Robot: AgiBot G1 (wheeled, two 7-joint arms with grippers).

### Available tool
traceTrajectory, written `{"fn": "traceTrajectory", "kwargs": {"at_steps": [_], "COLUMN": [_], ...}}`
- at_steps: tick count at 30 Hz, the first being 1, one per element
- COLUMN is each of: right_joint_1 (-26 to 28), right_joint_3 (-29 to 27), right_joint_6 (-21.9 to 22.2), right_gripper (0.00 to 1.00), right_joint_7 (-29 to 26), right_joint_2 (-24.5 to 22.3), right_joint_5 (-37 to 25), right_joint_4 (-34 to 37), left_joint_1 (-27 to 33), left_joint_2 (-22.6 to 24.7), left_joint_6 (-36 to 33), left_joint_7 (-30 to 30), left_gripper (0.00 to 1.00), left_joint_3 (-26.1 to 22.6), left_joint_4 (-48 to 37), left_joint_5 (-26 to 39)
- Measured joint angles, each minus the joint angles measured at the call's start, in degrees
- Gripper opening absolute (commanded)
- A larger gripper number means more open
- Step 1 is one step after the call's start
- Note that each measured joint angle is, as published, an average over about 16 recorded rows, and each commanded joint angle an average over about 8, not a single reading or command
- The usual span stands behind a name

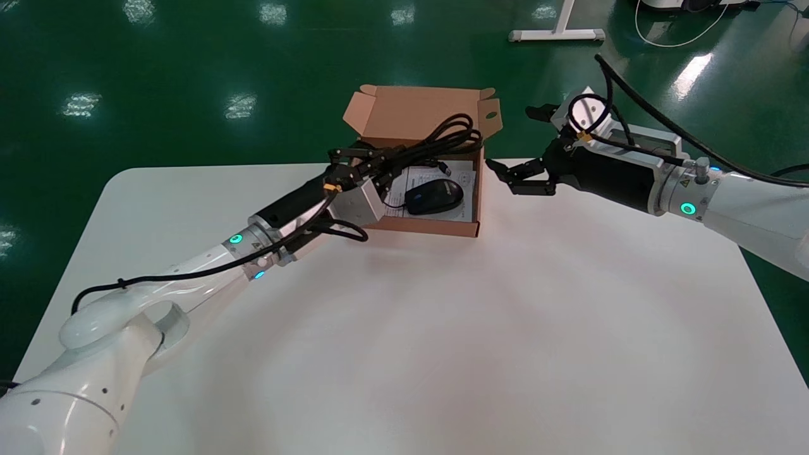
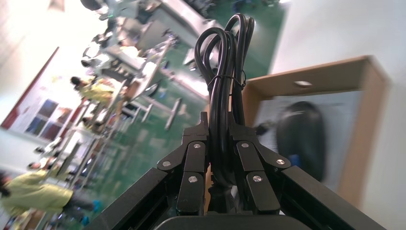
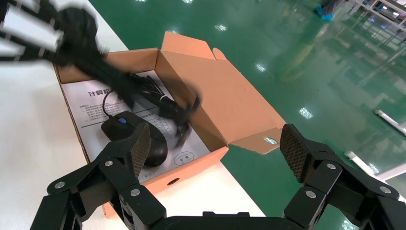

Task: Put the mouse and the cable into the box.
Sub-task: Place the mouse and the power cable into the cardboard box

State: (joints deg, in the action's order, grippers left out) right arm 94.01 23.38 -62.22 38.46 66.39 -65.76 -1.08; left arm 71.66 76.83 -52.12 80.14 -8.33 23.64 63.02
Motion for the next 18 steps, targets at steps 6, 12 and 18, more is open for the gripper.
{"fn": "traceTrajectory", "kwargs": {"at_steps": [6, 12, 18], "right_joint_1": [0.1, 0.2, 0.3], "right_joint_3": [0.0, 0.0, -0.1], "right_joint_6": [-0.1, -0.2, -0.2], "right_gripper": [1.0, 1.0, 1.0], "right_joint_7": [0.2, 0.4, 0.5], "right_joint_2": [0.1, 0.1, 0.1], "right_joint_5": [0.0, 0.1, 0.1], "right_joint_4": [0.4, 0.6, 0.7], "left_joint_1": [2.2, 3.6, 4.5], "left_joint_2": [1.1, 1.6, 1.8], "left_joint_6": [-1.6, -1.7, -0.7], "left_joint_7": [2.8, 3.5, 3.3], "left_gripper": [0.0, 0.0, 0.0], "left_joint_3": [-1.7, -3.9, -6.5], "left_joint_4": [-7.1, -10.7, -11.6], "left_joint_5": [-1.0, -2.7, -5.1]}}
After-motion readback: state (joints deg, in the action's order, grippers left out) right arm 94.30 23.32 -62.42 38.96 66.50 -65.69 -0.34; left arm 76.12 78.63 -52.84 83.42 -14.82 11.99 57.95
